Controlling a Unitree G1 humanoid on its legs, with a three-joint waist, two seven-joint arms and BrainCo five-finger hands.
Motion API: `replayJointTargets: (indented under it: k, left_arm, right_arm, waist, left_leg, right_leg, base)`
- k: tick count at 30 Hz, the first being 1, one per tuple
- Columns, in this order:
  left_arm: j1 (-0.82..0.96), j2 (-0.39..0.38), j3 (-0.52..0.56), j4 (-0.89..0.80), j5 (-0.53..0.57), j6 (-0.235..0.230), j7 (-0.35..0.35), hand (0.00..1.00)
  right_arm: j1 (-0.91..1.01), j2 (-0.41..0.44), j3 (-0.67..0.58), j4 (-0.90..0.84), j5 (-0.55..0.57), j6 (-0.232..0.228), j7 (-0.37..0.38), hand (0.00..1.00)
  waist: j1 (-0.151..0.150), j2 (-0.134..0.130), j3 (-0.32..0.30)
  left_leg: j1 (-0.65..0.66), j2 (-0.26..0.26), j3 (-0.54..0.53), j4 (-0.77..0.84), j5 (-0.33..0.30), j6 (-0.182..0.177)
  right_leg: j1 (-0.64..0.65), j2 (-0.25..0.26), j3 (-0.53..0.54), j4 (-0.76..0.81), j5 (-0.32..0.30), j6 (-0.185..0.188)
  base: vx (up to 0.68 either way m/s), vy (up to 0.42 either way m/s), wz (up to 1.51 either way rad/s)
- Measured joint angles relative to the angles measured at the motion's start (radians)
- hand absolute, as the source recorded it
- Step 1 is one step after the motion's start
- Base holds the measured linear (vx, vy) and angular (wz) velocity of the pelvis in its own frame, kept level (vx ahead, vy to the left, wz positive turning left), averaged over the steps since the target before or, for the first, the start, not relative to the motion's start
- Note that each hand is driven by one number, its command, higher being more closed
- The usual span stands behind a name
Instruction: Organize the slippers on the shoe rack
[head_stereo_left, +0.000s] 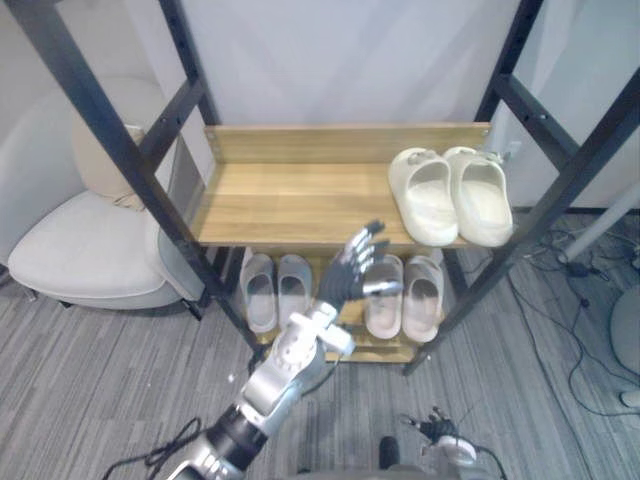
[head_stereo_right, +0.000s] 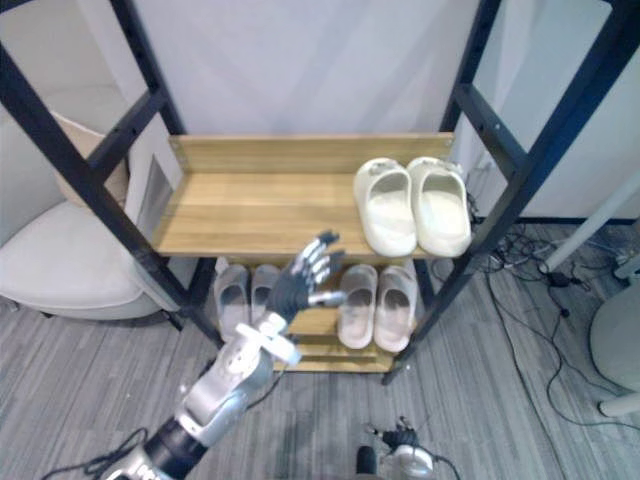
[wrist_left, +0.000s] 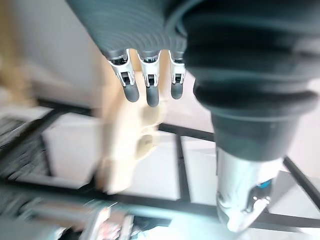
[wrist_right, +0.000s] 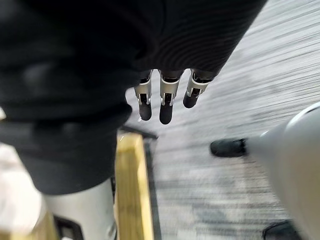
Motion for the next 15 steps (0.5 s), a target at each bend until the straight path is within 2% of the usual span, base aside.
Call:
replayJointTargets:
  k: [4,8,11,15]
  left_arm:
    - [0.087,0.011,-0.013,0.105,0.0,0.004,-0.059,0.0]
    - [0.118,0.004,0.046,0.423,0.127,0.026,-0.079,0.0]
    - [0.12,-0.031,0.185,0.664,0.198,0.048,-0.047,0.0]
    - [0.11,-0.034,0.343,0.931,0.317,0.064,0.024,0.0]
  right_arm:
    - [0.005,0.002,0.021,0.001,-0.001,0.004,0.004,0.0]
    - [0.018,0.003,0.032,0.002,-0.004,0.005,0.008,0.0]
    - [0.034,0.007,0.052,0.007,-0.024,0.005,0.007,0.0]
    - [0.039,0.009,0.05,0.036,-0.038,0.004,0.004,0.0]
  waist:
    - [0.016,-0.001,-0.001]
    - [0.015,-0.004,0.002]
    - [0.016,-0.017,0.008]
    - [0.018,-0.042,0.022]
  left_leg:
    - [0.003,0.001,-0.012,-0.001,0.006,-0.004]
    - [0.008,0.008,-0.035,-0.002,0.014,-0.013]
    - [0.033,0.015,-0.037,-0.005,0.015,-0.017]
    - [0.036,0.018,-0.046,-0.004,0.021,-0.024]
  right_leg:
    - [0.009,-0.001,-0.019,0.0,-0.01,-0.004]
    - [0.025,0.004,-0.044,0.003,-0.015,-0.008]
    - [0.049,0.01,-0.048,0.0,-0.019,-0.01]
    - [0.058,0.012,-0.056,0.0,-0.02,-0.01]
  base:
    - [-0.02,-0.033,0.11]
    - [-0.01,-0.052,0.15]
    - [-0.04,-0.045,0.03]
    - [-0.05,-0.035,0.05]
